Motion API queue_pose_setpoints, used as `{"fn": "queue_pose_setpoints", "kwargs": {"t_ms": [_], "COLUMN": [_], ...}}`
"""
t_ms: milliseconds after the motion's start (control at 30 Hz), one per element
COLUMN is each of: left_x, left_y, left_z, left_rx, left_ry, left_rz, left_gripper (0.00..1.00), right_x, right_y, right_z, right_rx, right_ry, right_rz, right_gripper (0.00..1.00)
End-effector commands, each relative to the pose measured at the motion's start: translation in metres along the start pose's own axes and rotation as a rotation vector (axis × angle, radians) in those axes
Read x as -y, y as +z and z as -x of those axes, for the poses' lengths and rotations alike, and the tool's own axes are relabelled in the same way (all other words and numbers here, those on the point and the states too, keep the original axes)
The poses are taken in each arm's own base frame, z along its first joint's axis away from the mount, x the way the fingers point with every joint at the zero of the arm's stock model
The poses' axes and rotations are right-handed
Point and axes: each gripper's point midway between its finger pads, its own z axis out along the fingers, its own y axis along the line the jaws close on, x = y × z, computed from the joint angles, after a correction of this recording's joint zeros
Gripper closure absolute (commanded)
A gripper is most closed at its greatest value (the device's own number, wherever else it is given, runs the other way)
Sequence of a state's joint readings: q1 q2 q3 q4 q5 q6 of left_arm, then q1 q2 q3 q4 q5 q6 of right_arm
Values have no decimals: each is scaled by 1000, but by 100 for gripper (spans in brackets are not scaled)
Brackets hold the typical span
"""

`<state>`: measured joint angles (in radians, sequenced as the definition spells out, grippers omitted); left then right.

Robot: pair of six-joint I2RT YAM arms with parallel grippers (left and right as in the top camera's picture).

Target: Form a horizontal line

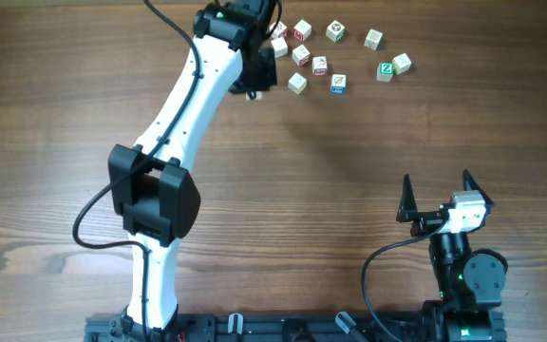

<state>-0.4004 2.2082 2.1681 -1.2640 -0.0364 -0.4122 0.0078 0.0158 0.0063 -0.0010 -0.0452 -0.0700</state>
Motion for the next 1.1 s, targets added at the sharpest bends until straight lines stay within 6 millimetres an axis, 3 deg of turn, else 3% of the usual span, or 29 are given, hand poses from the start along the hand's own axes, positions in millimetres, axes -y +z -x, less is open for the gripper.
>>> {"fn": "queue_pose_setpoints", "kwargs": {"t_ms": [0,167,267,433,567,733,833,933,1067], "left_x": [1,18,28,19,29,30,26,12,13], "left_y": [7,33,60,101,121,124,123,122,121], "left_z": [-23,-58,-79,-106,-102,-85,-90,-91,-90], "left_rx": [-76,-145,-163,-187,-123,-44,-60,-53,-52], "left_ry": [-56,-52,-50,-90,-84,-85,-81,-72,-35], "left_rz": [21,38,45,66,15,19,37,107,103], "left_gripper": [90,90,89,87,86,83,78,64,43], "right_x": [-3,-3,-3,-3,-3,-3,-3,-3,-3], "right_y": [0,0,0,0,0,0,0,0,0], "right_z": [1,1,1,1,1,1,1,1,1], "right_rx": [6,6,6,6,6,6,6,7,6], "right_ry": [-9,-8,-9,-8,-8,-8,-8,-8,-8], "right_rz": [16,16,16,16,16,16,16,16,16], "right_gripper": [0,0,0,0,0,0,0,0,0]}}
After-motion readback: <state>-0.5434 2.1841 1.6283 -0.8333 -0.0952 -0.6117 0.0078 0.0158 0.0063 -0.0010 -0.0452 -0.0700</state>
